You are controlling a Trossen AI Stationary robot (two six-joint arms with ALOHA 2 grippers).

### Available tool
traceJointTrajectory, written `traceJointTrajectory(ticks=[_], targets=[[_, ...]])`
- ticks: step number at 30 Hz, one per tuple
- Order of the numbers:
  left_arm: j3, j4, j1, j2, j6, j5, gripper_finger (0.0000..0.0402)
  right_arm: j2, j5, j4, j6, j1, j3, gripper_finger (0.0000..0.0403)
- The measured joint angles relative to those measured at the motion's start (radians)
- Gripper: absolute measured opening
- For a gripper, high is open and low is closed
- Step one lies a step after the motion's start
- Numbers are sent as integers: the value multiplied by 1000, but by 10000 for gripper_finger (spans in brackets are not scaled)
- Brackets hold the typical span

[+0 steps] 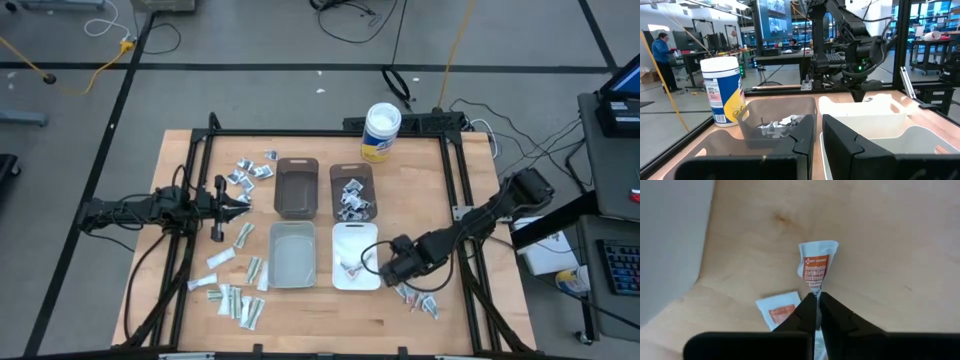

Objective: Pick & Place First Aid Supplies
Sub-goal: Put the orange pad into the white bin

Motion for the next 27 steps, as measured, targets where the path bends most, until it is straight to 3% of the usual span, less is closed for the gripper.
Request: traceJointTrajectory(ticks=[10, 17, 27], targets=[[0, 0, 0, 0, 0, 0, 47, -65, -23, -289, -232, -51, 163, 3], [0, 0, 0, 0, 0, 0, 47, -65, -56, -386, -407, -87, 231, 2], [0, 0, 0, 0, 0, 0, 47, 104, -54, -443, -671, -185, 445, 2]])
